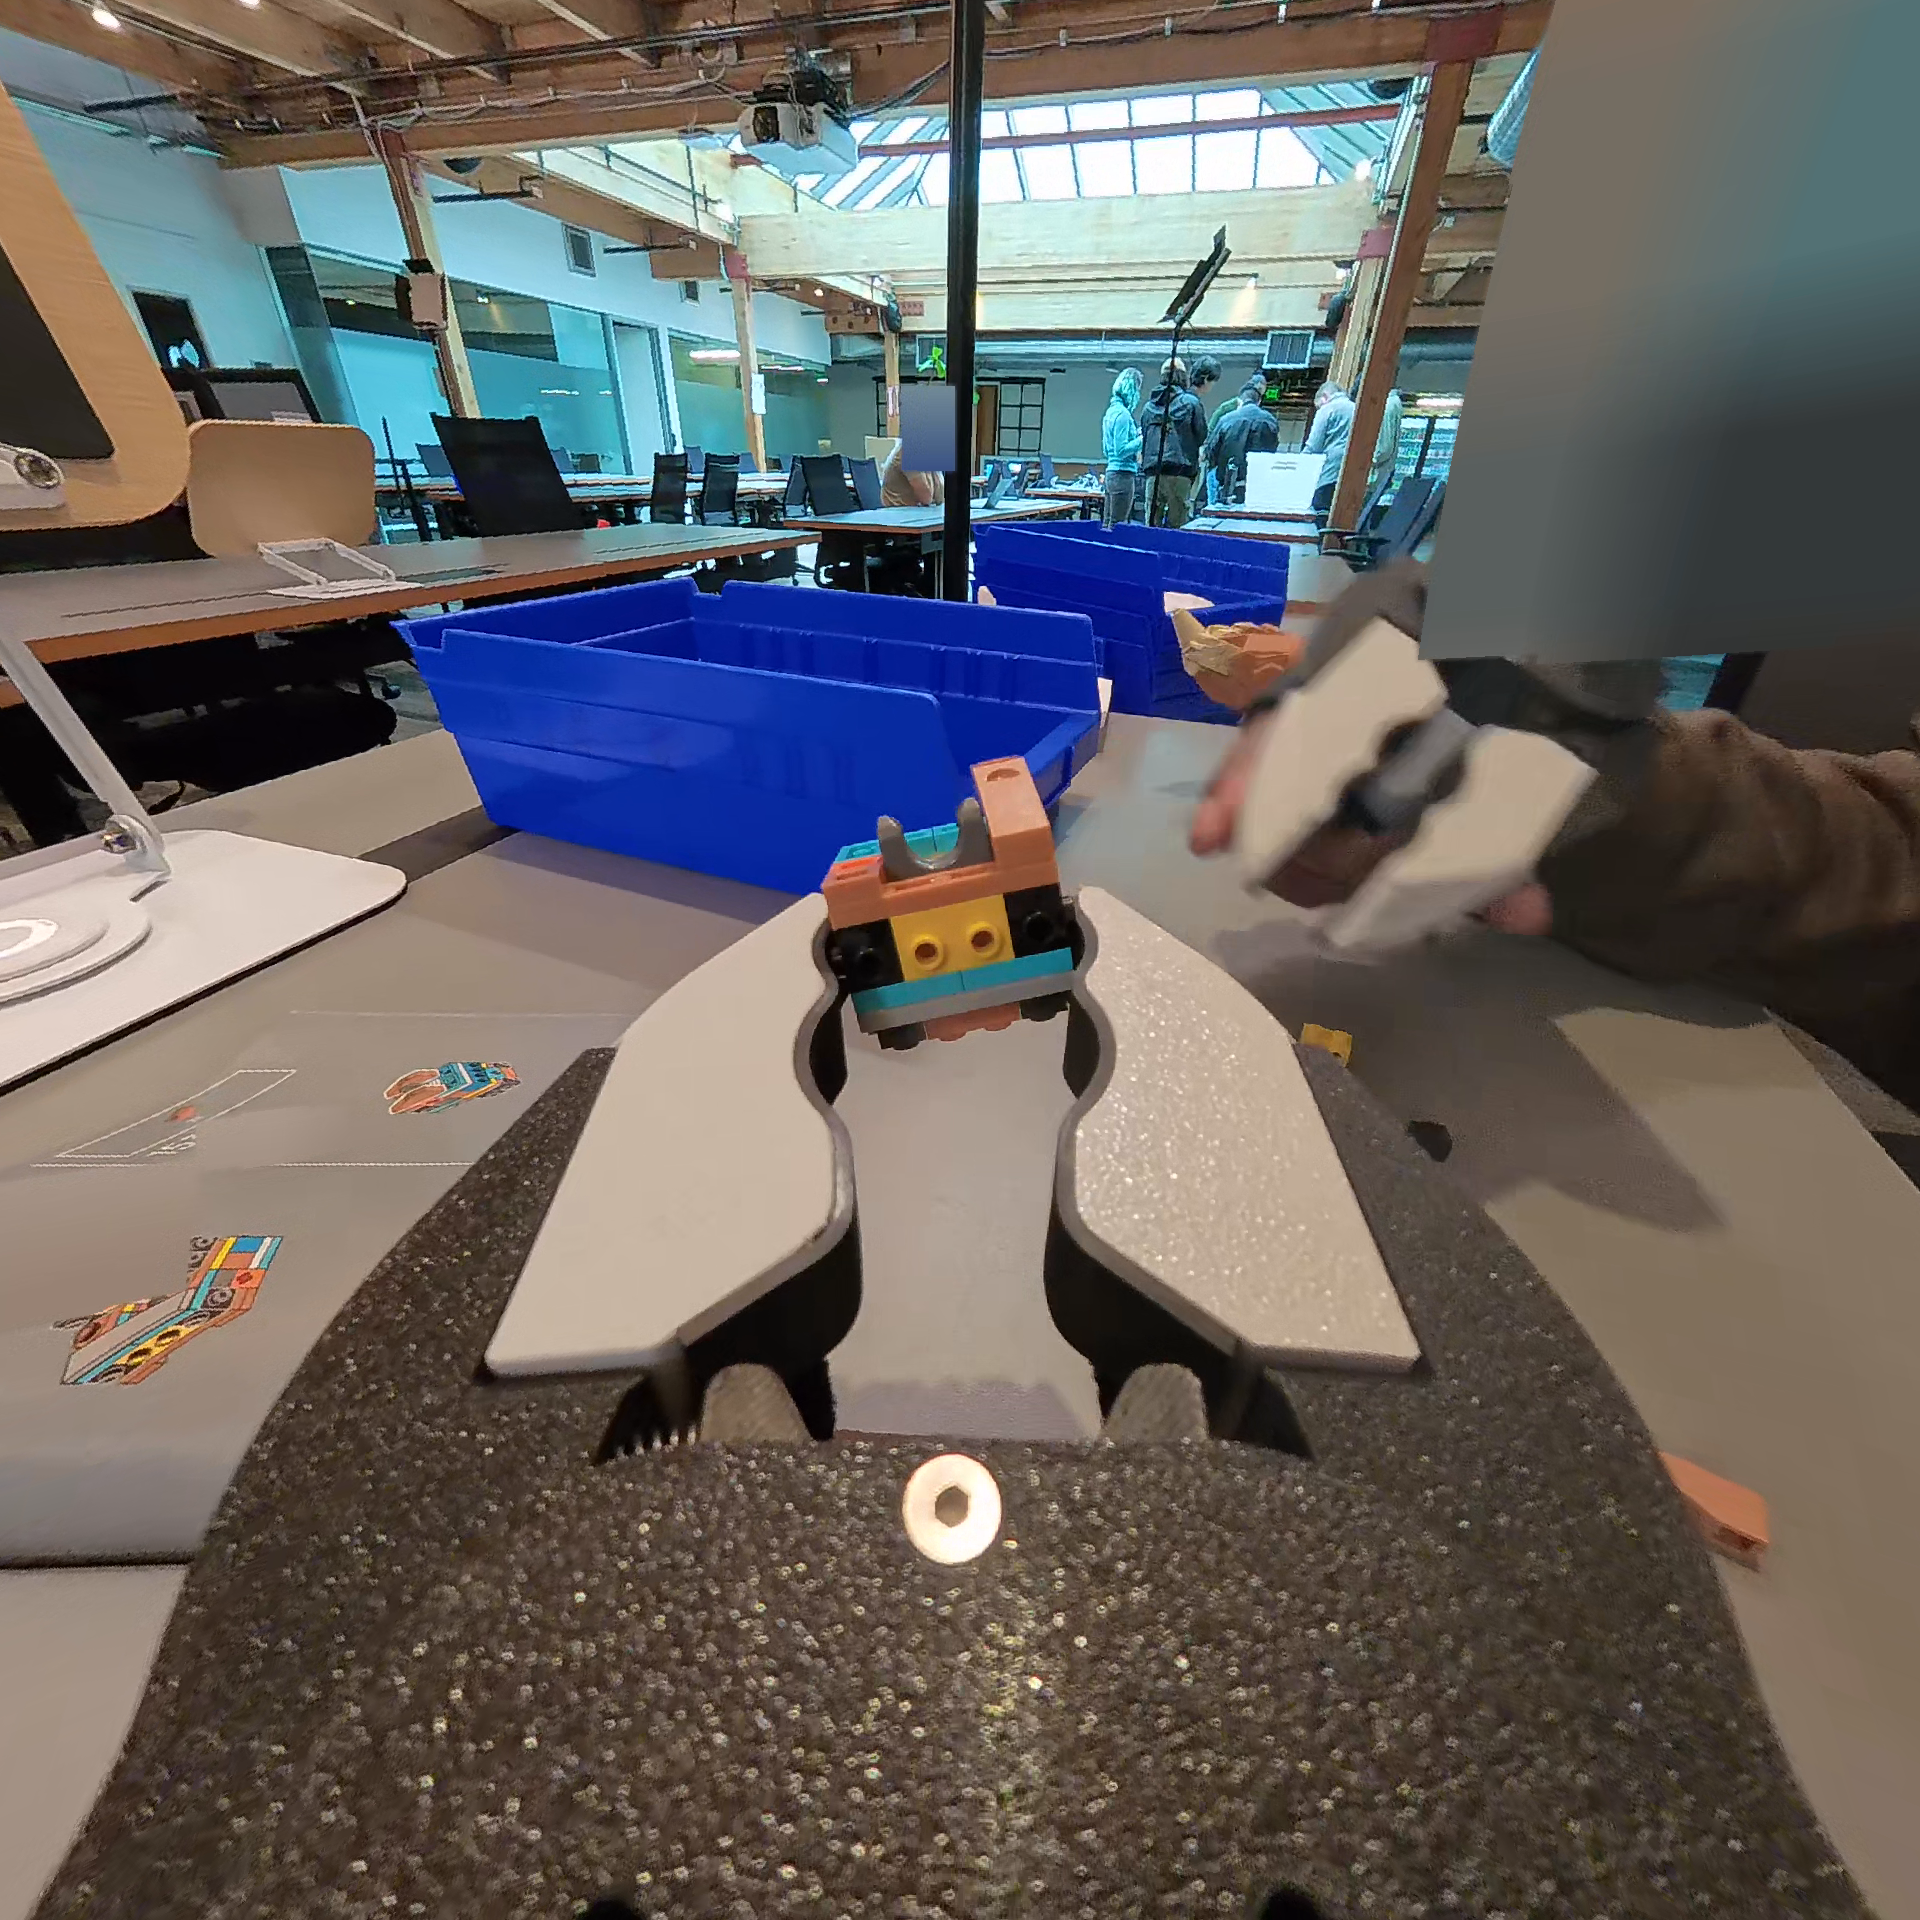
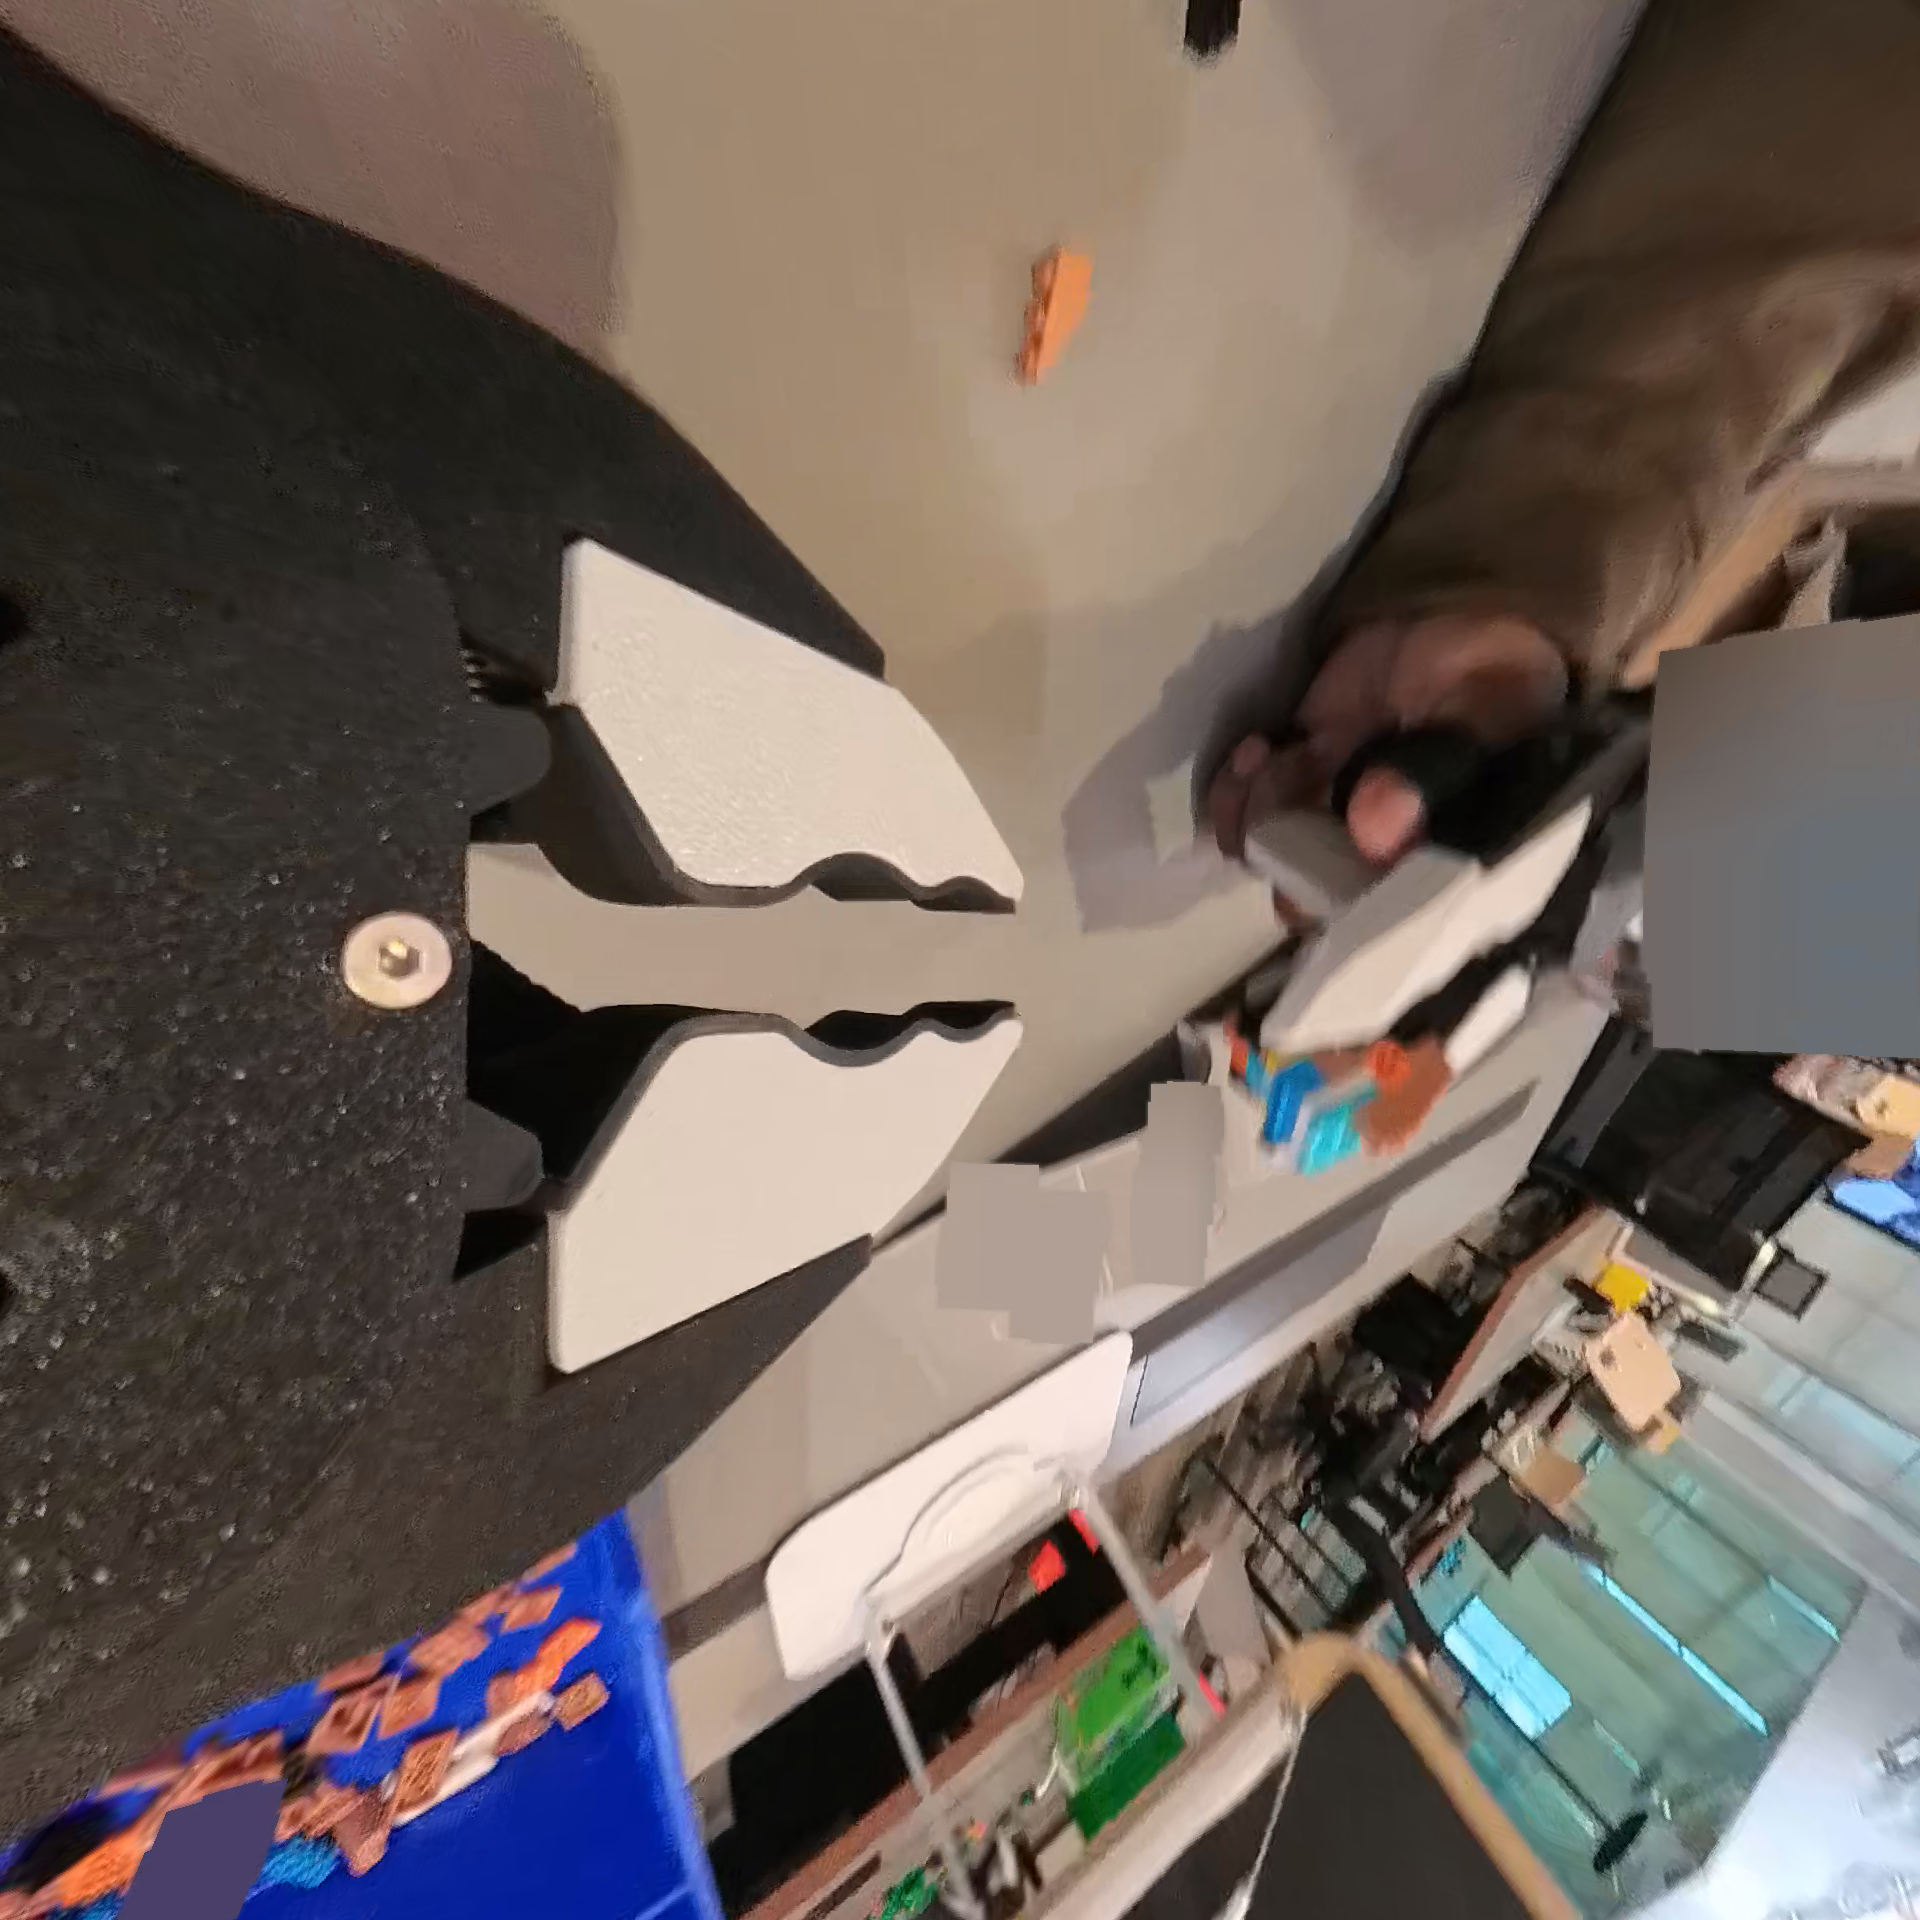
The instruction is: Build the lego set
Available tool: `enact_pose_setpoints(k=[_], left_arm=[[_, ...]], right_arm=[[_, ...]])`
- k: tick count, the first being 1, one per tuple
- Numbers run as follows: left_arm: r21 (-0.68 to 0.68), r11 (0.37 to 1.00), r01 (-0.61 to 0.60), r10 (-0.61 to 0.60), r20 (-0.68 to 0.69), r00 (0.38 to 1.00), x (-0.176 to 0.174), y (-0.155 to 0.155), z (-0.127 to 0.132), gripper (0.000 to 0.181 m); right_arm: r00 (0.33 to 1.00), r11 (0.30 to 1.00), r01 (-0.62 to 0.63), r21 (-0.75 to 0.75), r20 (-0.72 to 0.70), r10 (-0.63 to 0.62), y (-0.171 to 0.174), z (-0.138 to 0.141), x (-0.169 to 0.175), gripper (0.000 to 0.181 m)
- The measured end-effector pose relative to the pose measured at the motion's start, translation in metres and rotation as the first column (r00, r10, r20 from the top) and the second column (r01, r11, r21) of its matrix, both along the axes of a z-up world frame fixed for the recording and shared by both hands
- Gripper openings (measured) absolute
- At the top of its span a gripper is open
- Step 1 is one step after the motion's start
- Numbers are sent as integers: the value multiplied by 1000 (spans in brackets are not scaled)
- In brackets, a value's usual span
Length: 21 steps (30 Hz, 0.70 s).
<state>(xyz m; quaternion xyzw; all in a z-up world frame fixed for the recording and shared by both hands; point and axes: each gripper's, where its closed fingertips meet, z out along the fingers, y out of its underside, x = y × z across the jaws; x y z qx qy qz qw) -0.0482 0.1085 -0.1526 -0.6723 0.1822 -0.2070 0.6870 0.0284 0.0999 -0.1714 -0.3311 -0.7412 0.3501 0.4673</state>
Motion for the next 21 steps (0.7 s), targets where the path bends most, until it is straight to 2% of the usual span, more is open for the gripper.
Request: enact_pose_setpoints(k=[7,10,14,21], left_arm=[[-5,1000,-8,8,5,1000,-1,1,0,39],[-3,1000,-10,10,-8,1000,0,1,-1,39],[3,1000,-17,17,-33,999,2,0,-2,39],[0,999,-34,34,-52,998,1,1,-3,39]], right_arm=[[978,988,-155,-16,141,156,-124,-33,17,17],[960,982,-186,-37,208,190,-158,-47,21,17],[936,978,-192,-80,286,206,-179,-63,22,18],[914,989,-145,-32,379,147,-181,-78,16,22]])
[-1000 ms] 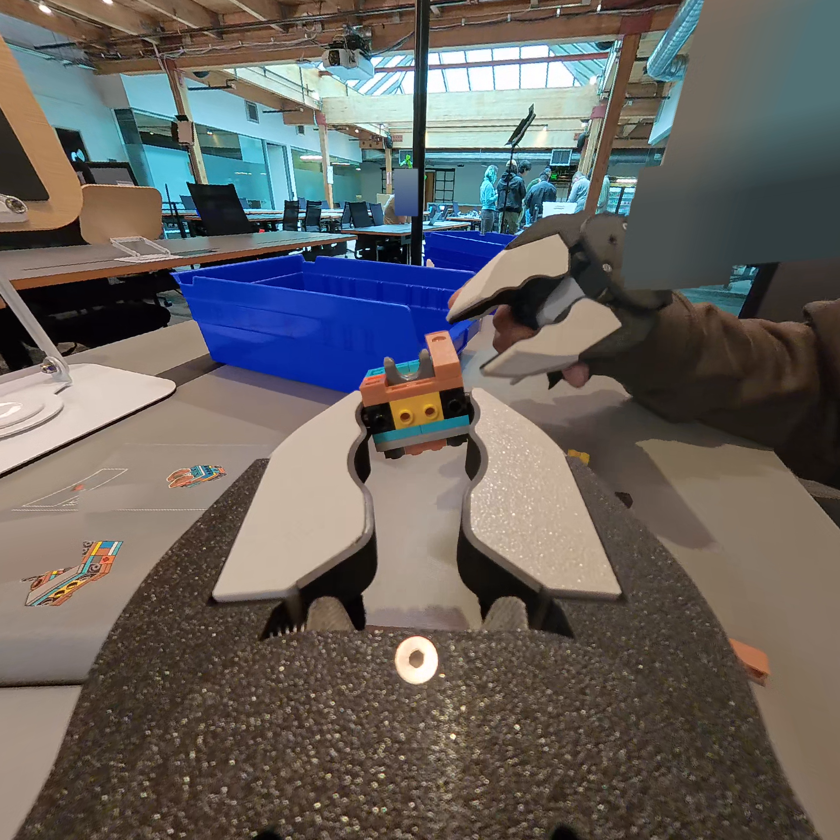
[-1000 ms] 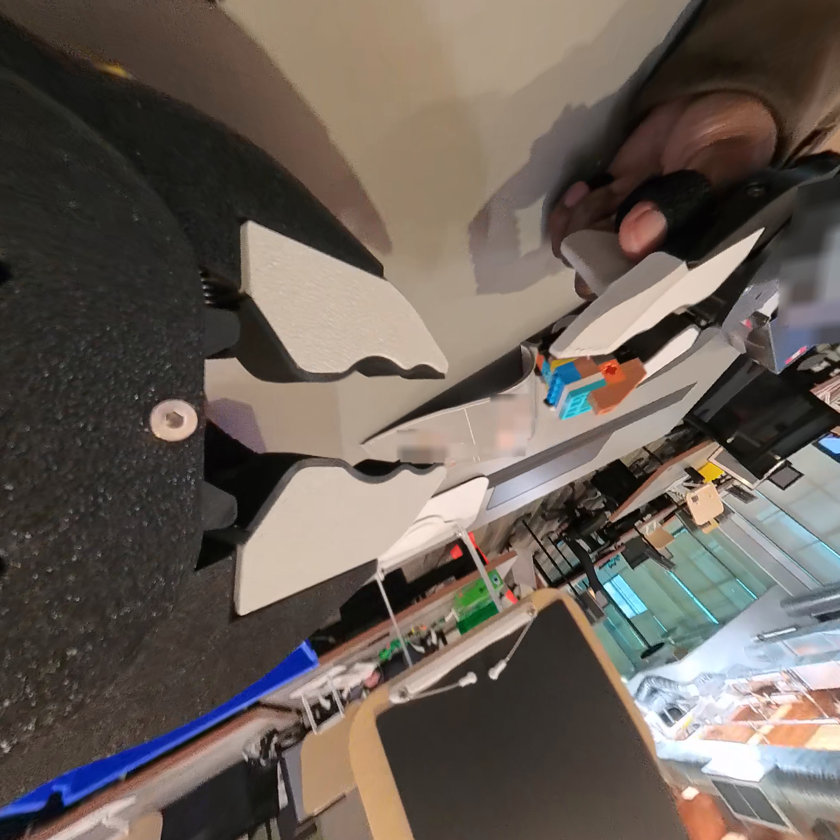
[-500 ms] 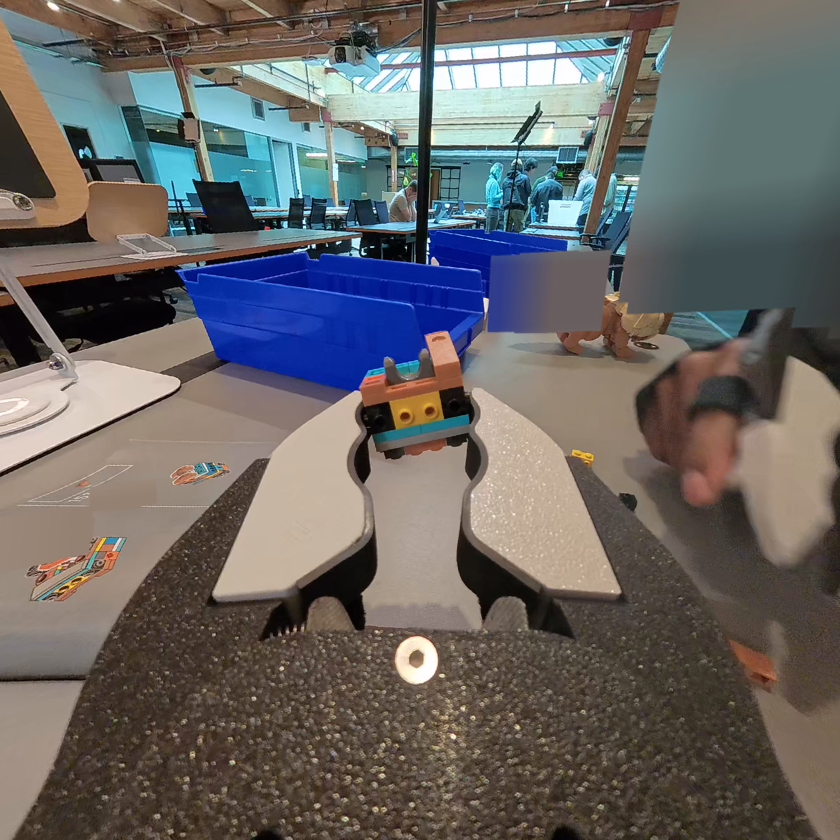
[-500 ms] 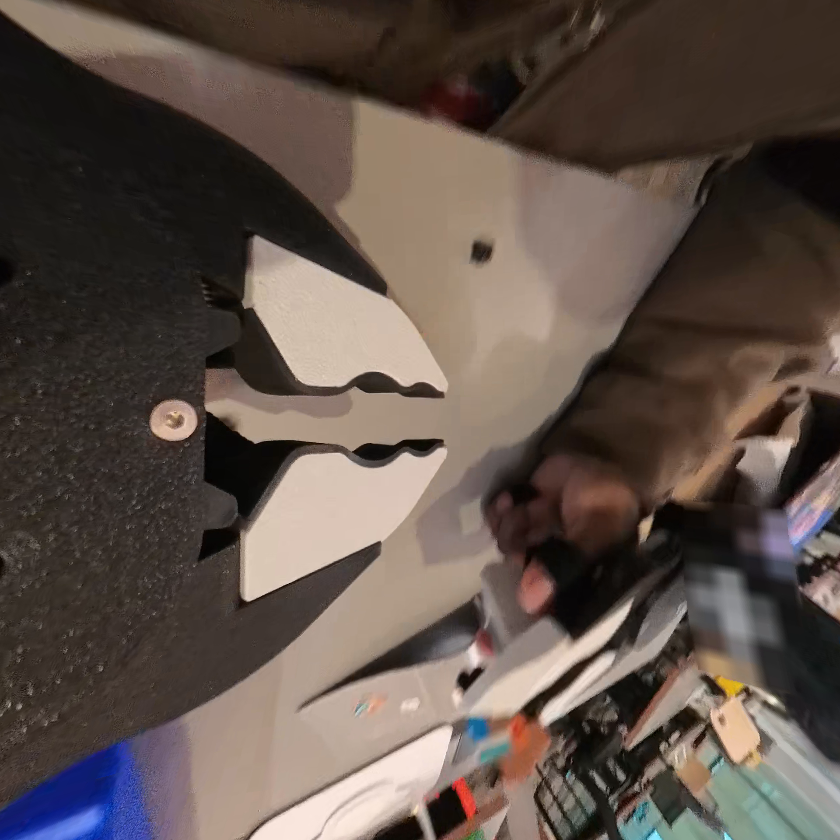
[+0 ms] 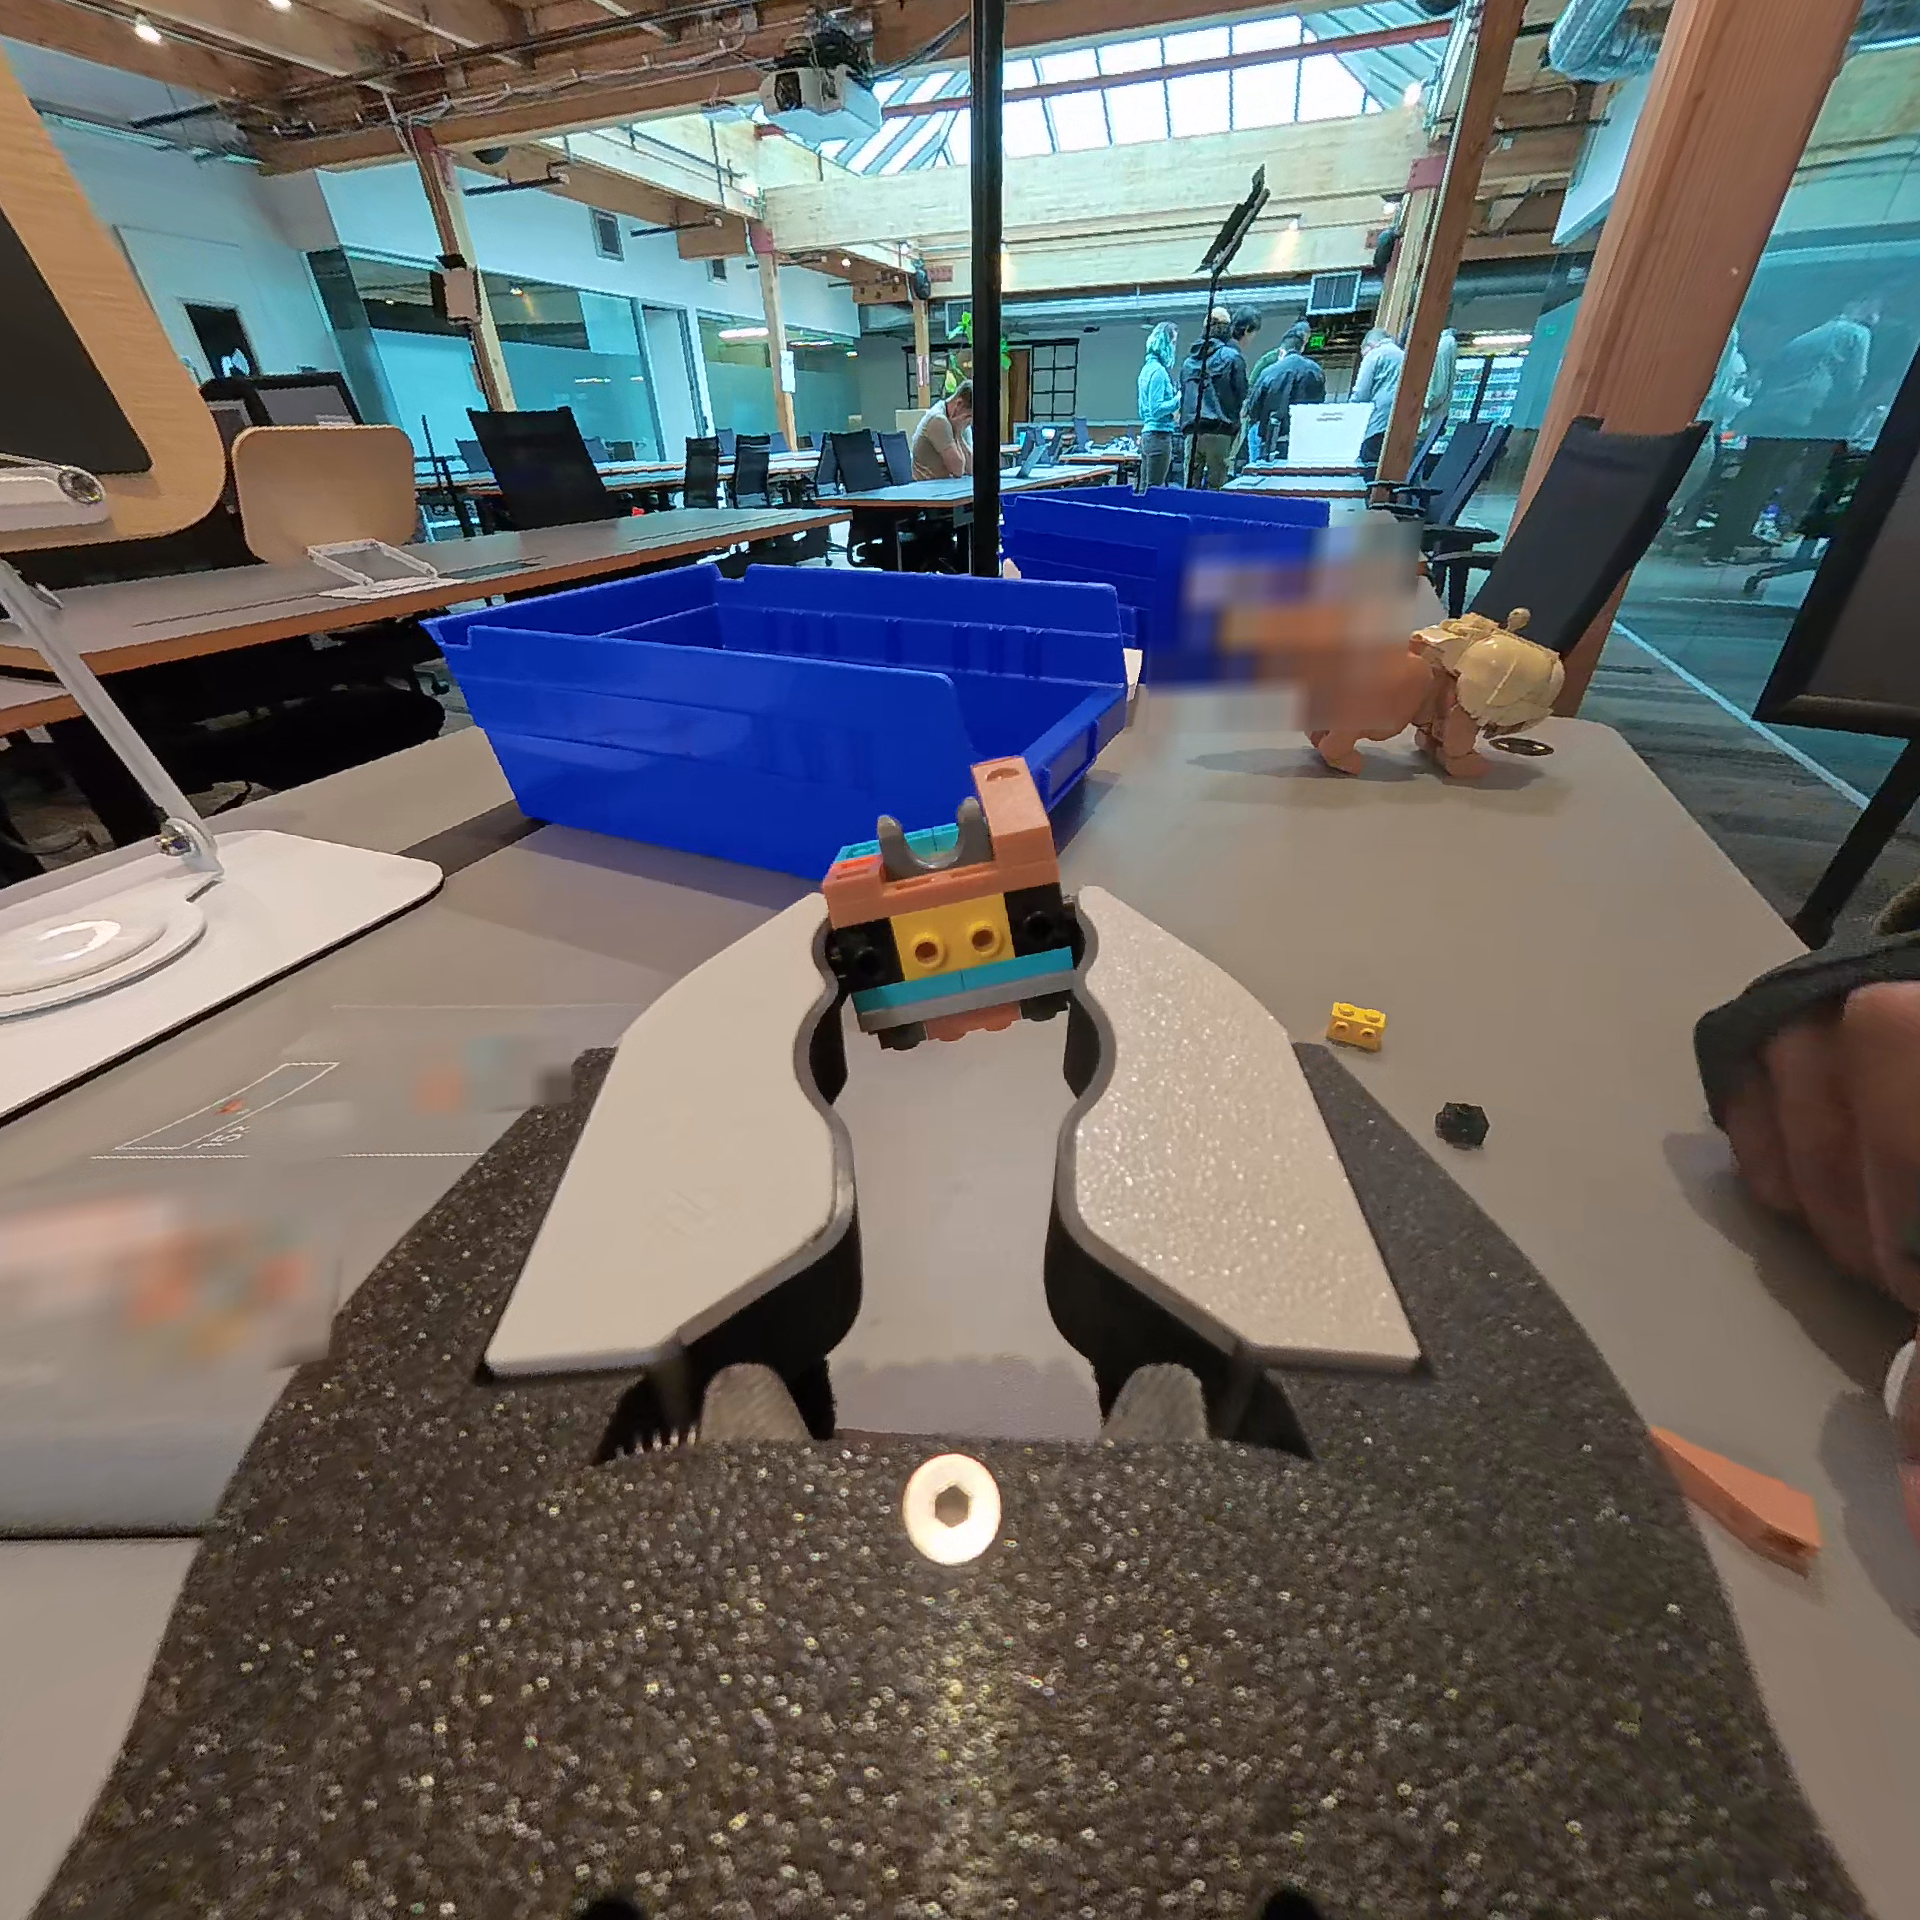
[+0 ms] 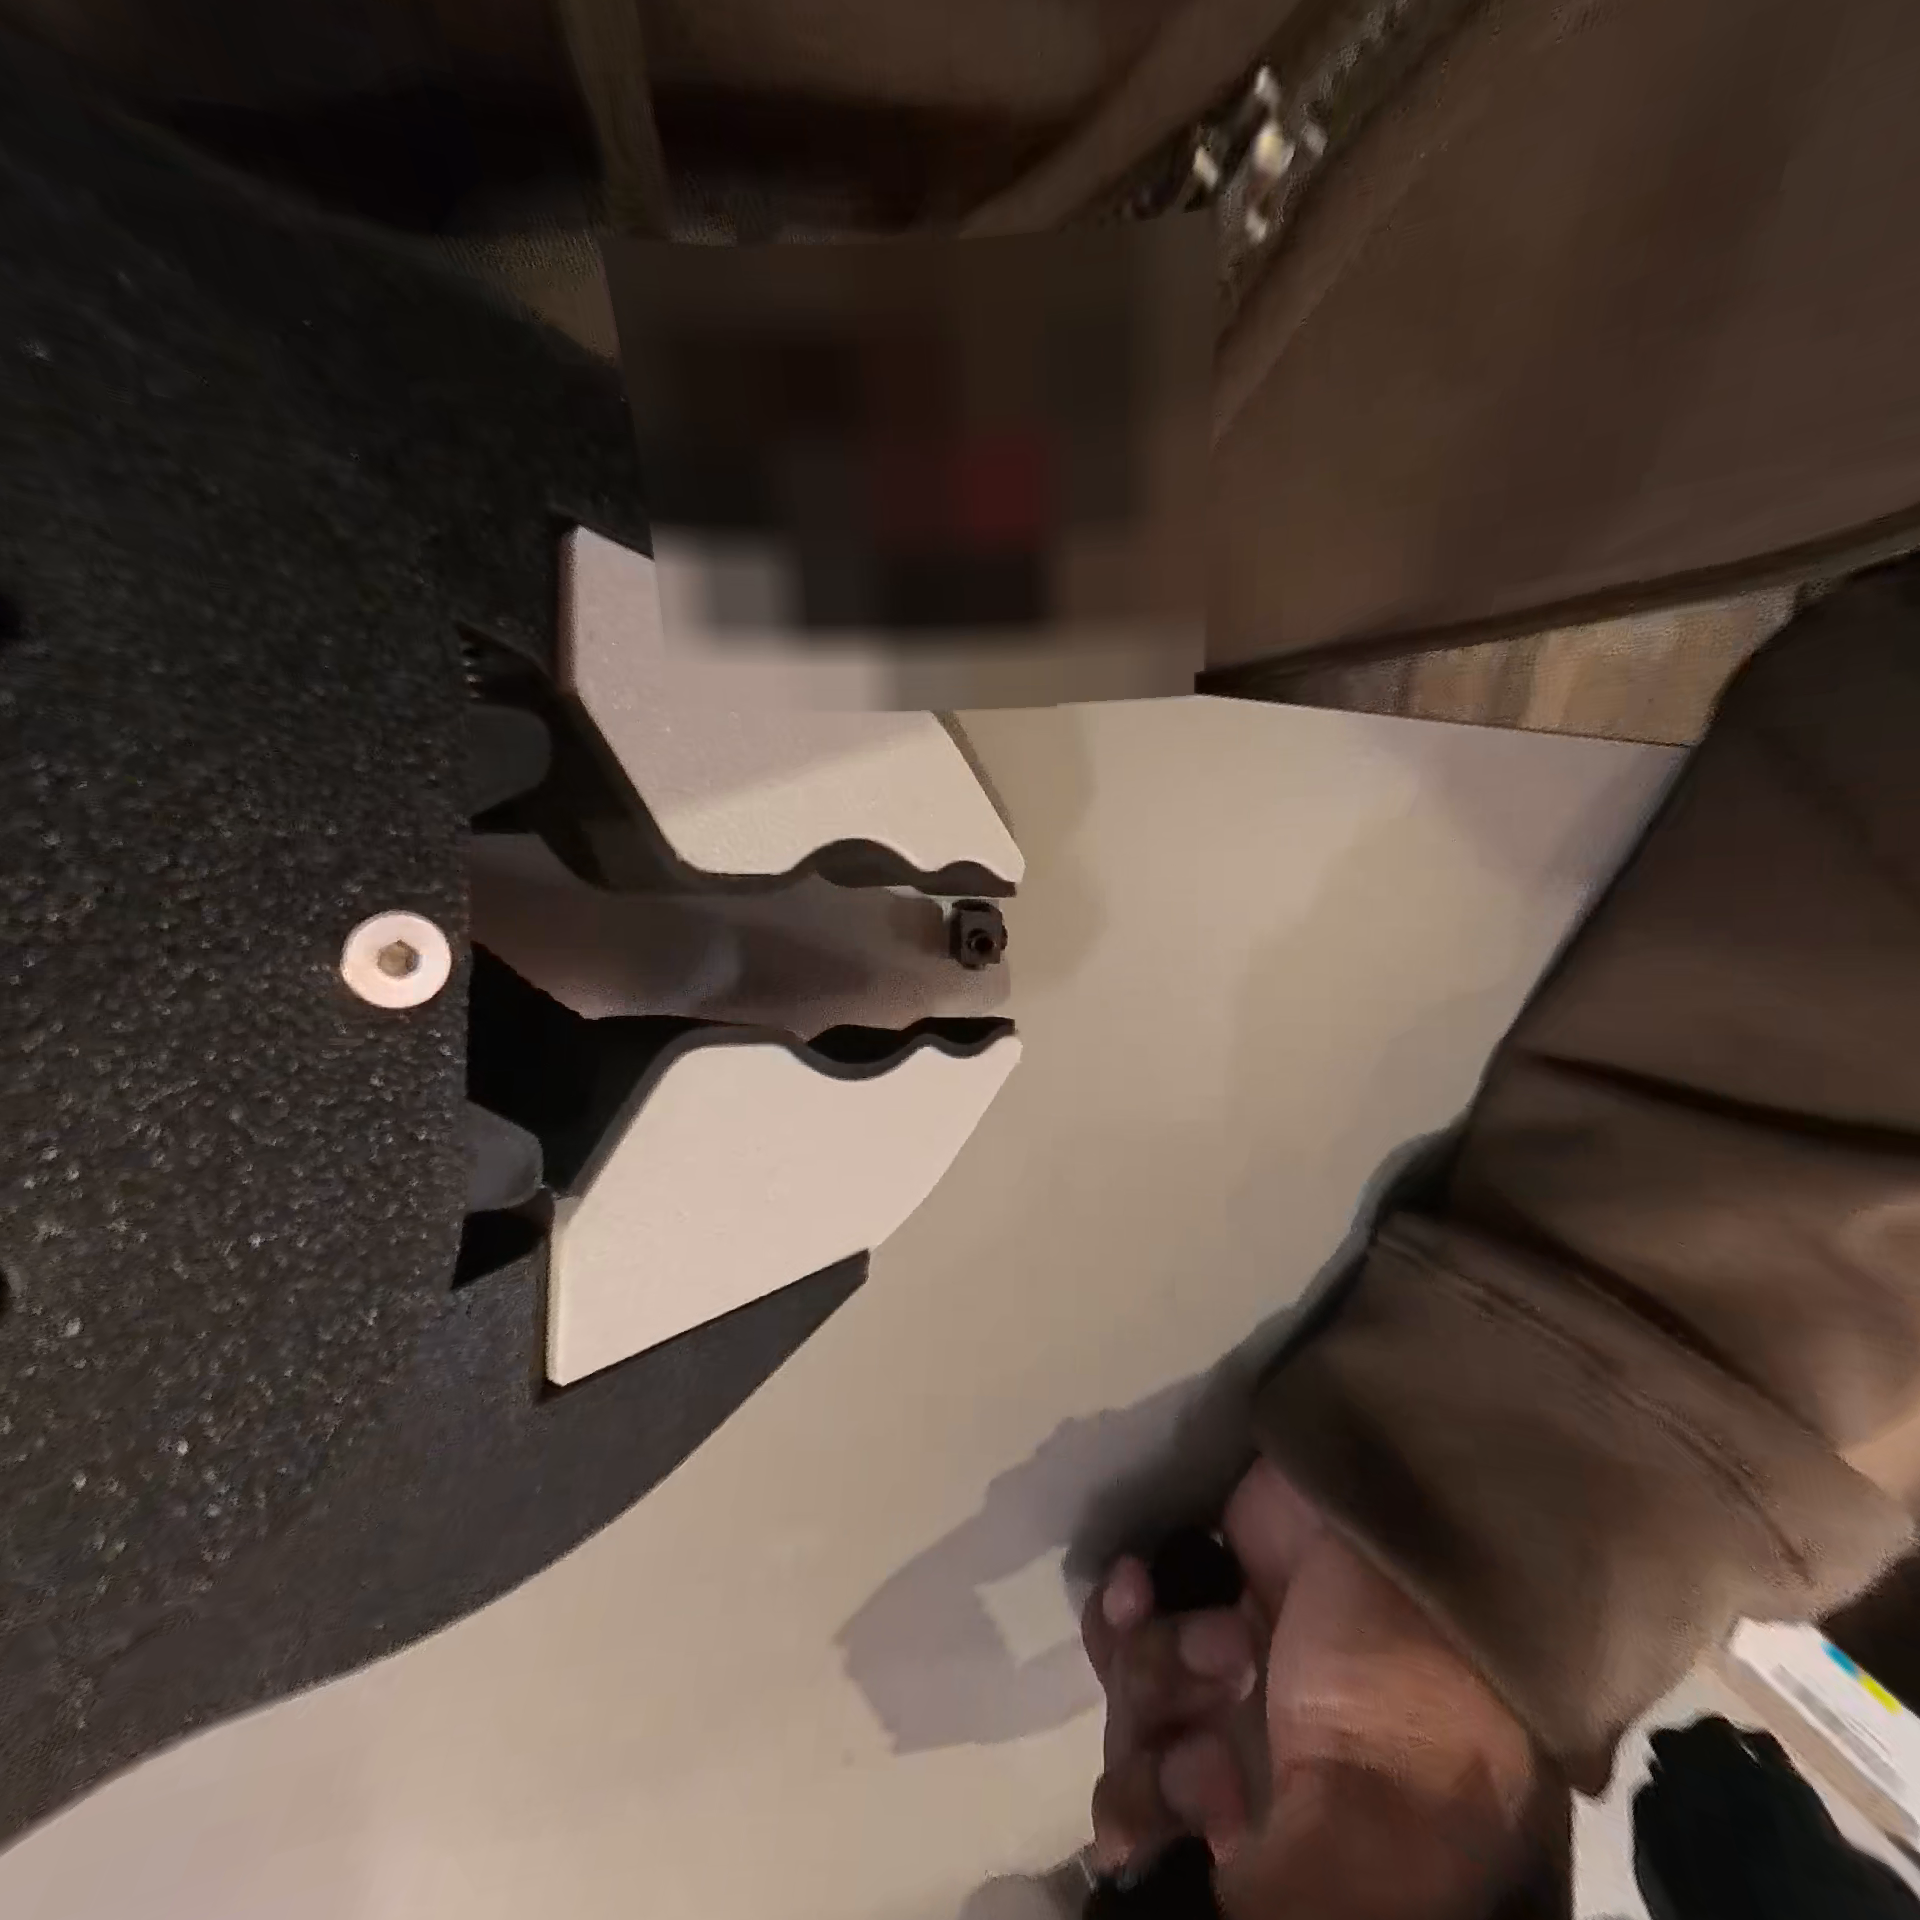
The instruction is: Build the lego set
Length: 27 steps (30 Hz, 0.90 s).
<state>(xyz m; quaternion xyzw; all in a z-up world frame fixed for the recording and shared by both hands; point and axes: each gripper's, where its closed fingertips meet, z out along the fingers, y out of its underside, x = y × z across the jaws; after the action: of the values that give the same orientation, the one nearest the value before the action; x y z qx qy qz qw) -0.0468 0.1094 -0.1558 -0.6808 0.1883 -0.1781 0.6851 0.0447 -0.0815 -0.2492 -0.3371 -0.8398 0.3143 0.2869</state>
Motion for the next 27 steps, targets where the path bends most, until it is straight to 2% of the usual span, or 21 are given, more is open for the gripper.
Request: enact_pose_setpoints(k=[4,8,10,13,15,17,19,22,24,27], left_arm=[[-2,1000,-7,7,7,1000,-2,0,0,39],[-3,1000,-10,10,13,1000,-3,1,1,39],[-3,1000,-11,11,13,1000,-3,1,1,39],[-3,1000,-9,9,11,1000,-2,1,0,39],[-5,1000,-7,7,9,1000,-2,1,0,39],[-6,1000,-7,7,9,1000,-2,1,0,39],[-4,1000,-10,10,15,1000,-3,1,1,39],[-7,1000,-13,14,18,1000,-4,1,1,39],[-8,1000,-12,12,20,1000,-4,1,1,39],[-8,1000,-9,9,17,1000,-3,1,0,39]], right_arm=[[999,1000,20,14,25,-20,1,-3,-3,0],[995,996,87,-5,-37,-87,19,7,-6,0],[978,983,181,-36,-96,-184,44,22,-8,0],[916,928,365,-75,-150,-373,102,38,-4,0],[885,894,442,-69,-126,-448,131,31,1,0],[873,879,476,-21,-112,-475,146,23,2,0],[899,906,421,-47,-109,-424,132,24,-1,0],[960,955,253,-152,-84,-268,78,33,-4,2],[984,975,166,-148,-41,-174,46,27,-2,9],[994,982,106,-156,12,-105,18,15,-1,21]])
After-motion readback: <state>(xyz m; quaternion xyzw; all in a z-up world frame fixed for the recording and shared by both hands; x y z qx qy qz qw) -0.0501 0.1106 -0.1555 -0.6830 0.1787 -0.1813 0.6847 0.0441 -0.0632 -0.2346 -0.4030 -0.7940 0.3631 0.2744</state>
